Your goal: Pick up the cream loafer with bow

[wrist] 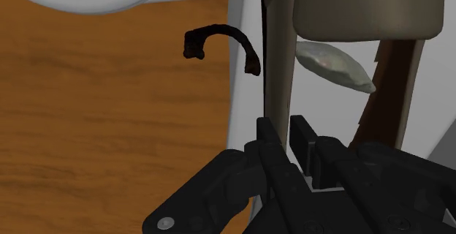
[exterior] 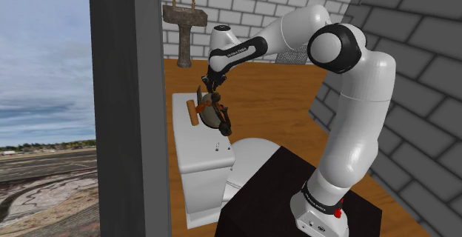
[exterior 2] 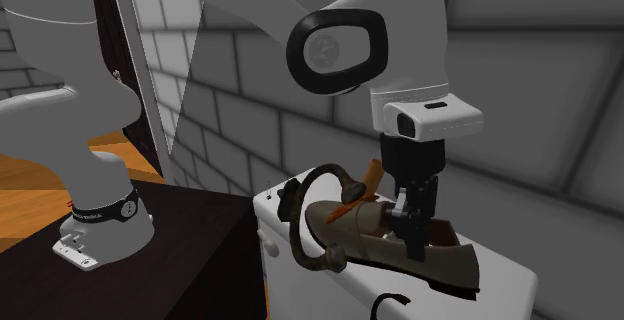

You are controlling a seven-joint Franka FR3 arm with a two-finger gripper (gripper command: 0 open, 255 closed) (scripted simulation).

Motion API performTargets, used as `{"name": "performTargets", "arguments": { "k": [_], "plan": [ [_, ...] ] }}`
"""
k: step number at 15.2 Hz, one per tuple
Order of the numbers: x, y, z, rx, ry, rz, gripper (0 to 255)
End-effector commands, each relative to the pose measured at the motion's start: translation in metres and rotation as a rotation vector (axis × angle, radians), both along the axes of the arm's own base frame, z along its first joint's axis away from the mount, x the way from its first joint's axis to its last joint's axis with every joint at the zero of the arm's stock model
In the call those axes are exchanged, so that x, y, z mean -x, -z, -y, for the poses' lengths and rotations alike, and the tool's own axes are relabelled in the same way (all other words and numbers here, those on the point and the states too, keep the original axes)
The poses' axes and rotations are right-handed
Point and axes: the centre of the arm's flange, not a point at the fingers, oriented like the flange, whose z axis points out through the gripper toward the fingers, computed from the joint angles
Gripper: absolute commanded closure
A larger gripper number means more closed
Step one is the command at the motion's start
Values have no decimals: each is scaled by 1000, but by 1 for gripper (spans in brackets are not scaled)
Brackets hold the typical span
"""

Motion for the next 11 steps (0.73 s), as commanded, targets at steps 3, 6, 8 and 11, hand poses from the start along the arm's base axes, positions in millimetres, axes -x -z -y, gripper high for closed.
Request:
{"name": "performTargets", "arguments": {
  "k": [3, 6, 8, 11],
  "plan": [
    [0, 0, 0, 0, 0, -1, 255],
    [0, -10, 0, 0, 0, -1, 255],
    [0, -21, 0, 0, 0, -1, 255],
    [0, -37, 0, 0, 0, -1, 255]
  ]
}}
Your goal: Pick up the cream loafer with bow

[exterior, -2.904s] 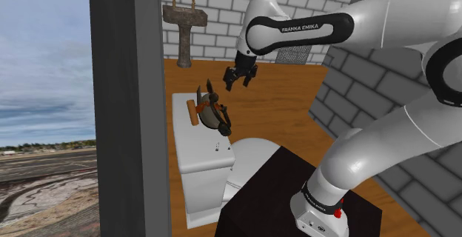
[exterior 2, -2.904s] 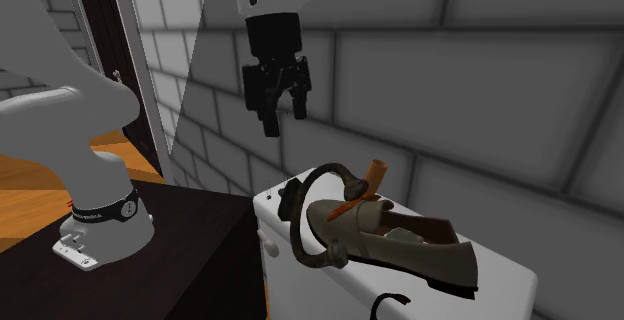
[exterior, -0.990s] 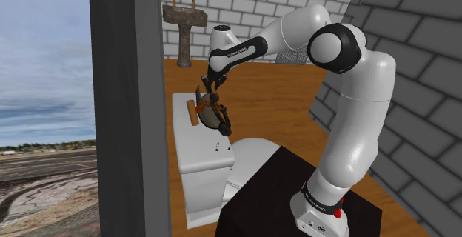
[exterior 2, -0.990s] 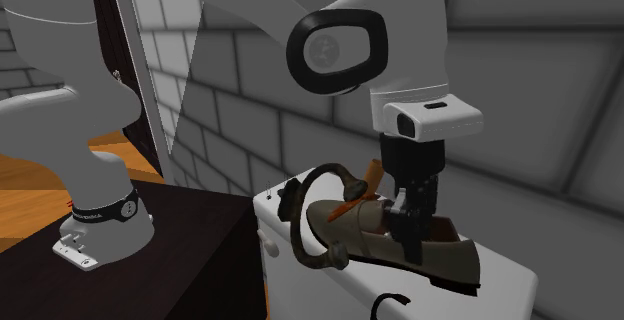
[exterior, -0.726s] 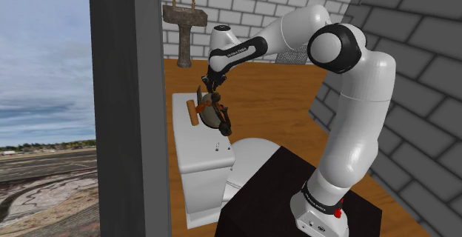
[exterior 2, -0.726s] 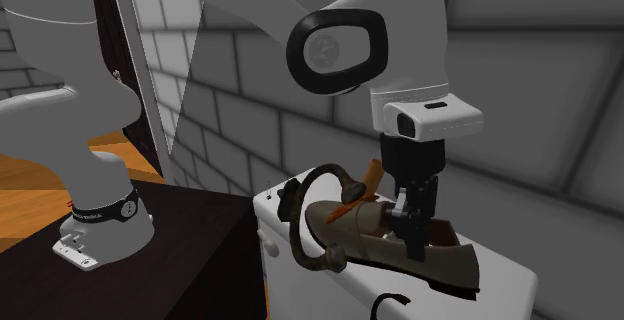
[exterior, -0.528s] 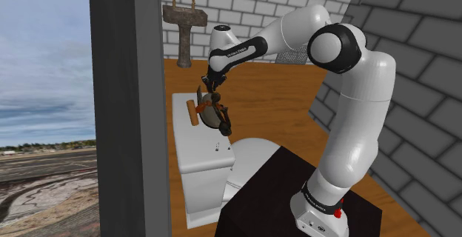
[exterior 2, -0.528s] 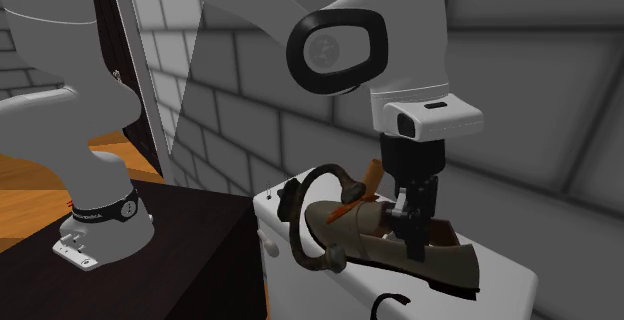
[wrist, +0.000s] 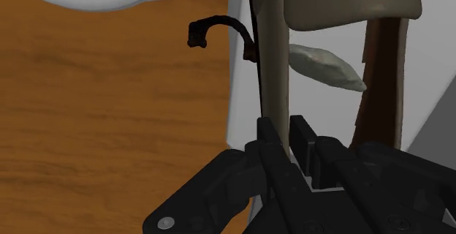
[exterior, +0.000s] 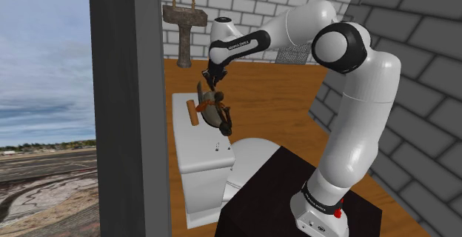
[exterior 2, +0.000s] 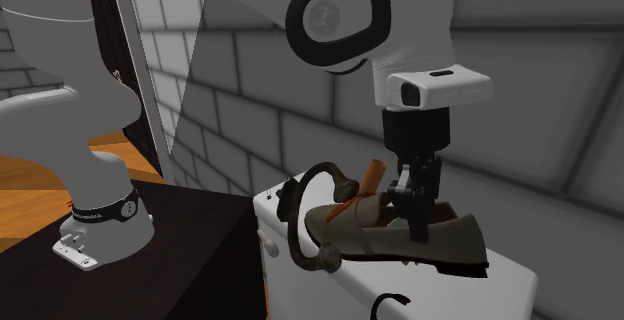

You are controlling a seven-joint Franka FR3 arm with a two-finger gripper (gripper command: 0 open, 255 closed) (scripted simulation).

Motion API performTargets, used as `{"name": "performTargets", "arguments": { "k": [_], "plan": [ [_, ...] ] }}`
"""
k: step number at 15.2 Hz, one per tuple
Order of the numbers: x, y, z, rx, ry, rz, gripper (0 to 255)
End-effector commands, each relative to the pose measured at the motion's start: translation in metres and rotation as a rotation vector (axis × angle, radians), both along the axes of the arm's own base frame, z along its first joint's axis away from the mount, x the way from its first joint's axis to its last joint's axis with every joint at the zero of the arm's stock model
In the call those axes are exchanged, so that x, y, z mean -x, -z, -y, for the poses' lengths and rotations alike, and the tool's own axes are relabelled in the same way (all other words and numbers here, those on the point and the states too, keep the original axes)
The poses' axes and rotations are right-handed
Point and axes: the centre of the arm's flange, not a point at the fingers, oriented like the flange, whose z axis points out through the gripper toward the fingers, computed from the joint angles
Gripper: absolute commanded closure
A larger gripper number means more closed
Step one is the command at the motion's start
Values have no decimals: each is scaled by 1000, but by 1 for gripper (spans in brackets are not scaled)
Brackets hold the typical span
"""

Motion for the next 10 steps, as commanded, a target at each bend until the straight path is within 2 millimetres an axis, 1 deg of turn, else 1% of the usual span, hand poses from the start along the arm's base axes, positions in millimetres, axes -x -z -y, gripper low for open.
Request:
{"name": "performTargets", "arguments": {
  "k": [1, 8, 10],
  "plan": [
    [0, -11, 1, 0, 0, 1, 255],
    [0, -48, 1, 0, 0, 1, 255],
    [0, -48, 1, 0, 0, 1, 255]
  ]
}}
